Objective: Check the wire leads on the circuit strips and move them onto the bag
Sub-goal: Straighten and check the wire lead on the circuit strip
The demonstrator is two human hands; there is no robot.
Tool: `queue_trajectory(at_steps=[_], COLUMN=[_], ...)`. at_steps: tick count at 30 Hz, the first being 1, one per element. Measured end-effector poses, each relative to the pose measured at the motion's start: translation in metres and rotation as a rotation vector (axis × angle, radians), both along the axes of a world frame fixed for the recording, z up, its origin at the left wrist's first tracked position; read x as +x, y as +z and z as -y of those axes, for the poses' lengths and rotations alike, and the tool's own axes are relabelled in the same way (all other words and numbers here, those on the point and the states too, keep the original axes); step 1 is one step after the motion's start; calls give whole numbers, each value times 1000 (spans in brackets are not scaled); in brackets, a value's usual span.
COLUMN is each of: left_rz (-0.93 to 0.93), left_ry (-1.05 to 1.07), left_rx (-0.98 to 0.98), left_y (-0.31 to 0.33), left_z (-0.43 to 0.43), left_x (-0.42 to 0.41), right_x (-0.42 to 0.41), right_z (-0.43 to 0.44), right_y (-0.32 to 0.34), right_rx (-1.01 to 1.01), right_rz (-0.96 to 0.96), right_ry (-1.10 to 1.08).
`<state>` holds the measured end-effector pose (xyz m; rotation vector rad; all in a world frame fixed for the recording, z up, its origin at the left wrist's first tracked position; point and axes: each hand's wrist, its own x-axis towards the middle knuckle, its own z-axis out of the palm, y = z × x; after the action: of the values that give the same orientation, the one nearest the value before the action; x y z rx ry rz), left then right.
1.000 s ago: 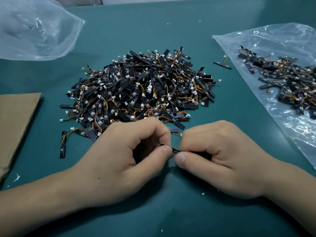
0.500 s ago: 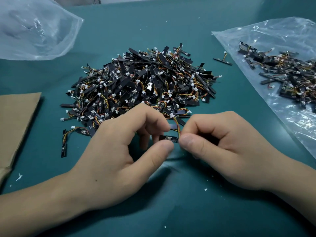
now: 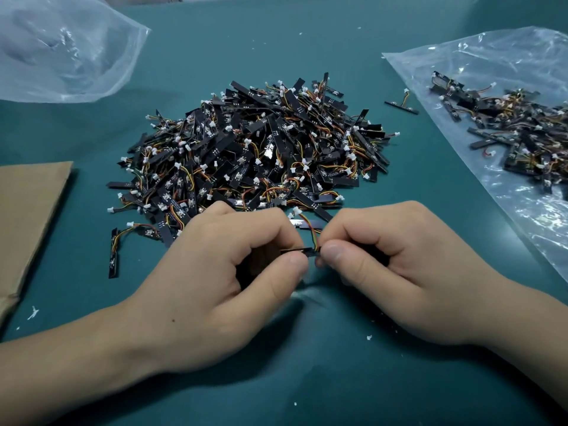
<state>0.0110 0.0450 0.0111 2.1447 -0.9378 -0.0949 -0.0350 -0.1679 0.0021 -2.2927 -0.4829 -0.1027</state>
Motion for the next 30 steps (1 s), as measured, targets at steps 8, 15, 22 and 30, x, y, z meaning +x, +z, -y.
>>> queue_trajectory(at_steps=[8, 15, 22, 30], left_rz=[20, -35, -17, 9], left_ry=[29, -49, -44, 9], left_rx=[24, -70, -62, 34], left_y=[0, 0, 0, -2], left_z=[-1, -2, -2, 0], left_x=[3, 7, 6, 4], right_x=[1, 2, 2, 1], right_z=[0, 0, 2, -1], right_y=[-1, 0, -1, 0], right_rx=[-12, -23, -33, -57], right_rz=[6, -2, -32, -26], right_ry=[7, 4, 16, 1])
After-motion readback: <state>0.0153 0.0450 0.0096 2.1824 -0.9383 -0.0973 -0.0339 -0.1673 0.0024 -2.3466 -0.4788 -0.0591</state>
